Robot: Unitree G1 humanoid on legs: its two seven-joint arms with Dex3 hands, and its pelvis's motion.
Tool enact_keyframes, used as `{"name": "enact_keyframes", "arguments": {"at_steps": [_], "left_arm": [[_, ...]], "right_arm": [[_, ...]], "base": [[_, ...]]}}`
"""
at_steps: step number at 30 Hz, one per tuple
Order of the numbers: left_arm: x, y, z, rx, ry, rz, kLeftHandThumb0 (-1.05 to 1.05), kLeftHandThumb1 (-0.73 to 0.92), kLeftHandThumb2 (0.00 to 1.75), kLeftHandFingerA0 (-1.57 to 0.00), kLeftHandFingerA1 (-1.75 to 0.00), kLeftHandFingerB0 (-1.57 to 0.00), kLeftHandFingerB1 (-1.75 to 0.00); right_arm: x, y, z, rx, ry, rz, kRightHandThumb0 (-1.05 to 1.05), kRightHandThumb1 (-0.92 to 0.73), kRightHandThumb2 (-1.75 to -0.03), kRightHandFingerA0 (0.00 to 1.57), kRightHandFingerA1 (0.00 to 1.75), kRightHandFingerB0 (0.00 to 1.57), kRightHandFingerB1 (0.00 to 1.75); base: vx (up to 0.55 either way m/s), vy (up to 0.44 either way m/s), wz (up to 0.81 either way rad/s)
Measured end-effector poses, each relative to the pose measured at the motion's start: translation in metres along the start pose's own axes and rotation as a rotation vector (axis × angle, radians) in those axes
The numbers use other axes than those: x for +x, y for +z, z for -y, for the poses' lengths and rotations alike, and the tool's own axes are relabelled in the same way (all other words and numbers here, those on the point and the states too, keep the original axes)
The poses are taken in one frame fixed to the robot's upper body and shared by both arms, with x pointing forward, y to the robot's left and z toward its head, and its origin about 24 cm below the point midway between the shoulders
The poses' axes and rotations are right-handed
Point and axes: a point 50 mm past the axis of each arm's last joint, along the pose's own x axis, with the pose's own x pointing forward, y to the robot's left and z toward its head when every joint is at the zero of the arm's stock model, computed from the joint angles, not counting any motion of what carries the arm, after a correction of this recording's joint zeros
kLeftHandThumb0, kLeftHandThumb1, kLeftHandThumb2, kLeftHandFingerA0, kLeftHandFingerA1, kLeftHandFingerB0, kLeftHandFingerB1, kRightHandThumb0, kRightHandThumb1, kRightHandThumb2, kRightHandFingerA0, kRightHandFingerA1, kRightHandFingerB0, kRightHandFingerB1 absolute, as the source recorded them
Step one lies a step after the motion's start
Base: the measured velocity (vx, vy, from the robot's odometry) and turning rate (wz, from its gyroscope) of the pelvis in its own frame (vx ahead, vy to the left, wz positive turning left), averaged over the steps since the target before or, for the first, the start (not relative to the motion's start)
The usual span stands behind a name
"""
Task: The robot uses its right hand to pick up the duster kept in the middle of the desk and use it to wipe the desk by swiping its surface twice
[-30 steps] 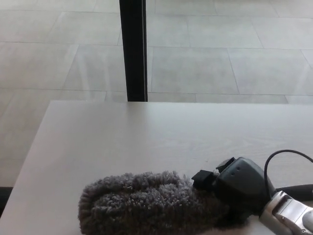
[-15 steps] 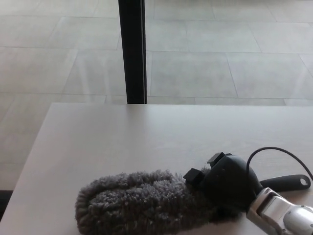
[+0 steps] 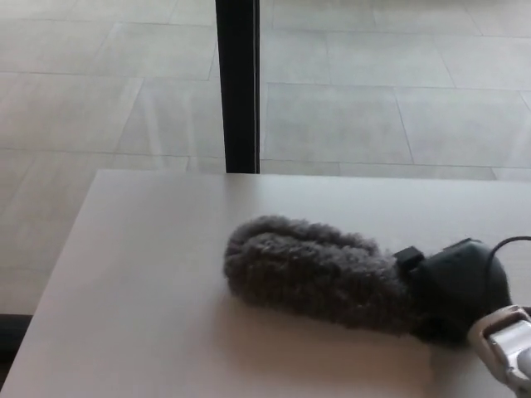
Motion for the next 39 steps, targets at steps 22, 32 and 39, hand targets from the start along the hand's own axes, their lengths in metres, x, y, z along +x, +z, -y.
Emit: {"name": "enact_keyframes", "arguments": {"at_steps": [22, 32, 39], "left_arm": [[-0.002, -0.007, -0.004, 0.004, 0.011, -0.020, -0.51, 0.87, 0.66, -0.44, -0.62, -0.41, -0.48], [-0.002, -0.009, -0.005, -0.001, 0.016, -0.022, -0.51, 0.90, 0.67, -0.44, -0.61, -0.40, -0.48], [-0.002, -0.007, -0.006, 0.004, 0.016, -0.017, -0.53, 0.90, 0.67, -0.41, -0.62, -0.43, -0.48]], "right_arm": [[-0.073, -0.129, -0.036, 0.236, 0.249, -0.734, -0.40, -0.75, -0.66, 0.70, 1.59, 0.60, 0.77], [-0.077, -0.133, -0.037, 0.216, 0.296, -0.746, -0.34, -0.82, -0.63, 0.69, 1.68, 0.61, 1.16], [-0.053, -0.106, -0.029, 0.125, 0.280, -0.575, -0.35, -0.82, -0.63, 0.70, 1.71, 0.62, 1.20]], "base": [[0.00, 0.000, 0.00], [0.00, 0.000, 0.00], [0.00, 0.000, 0.00]]}}
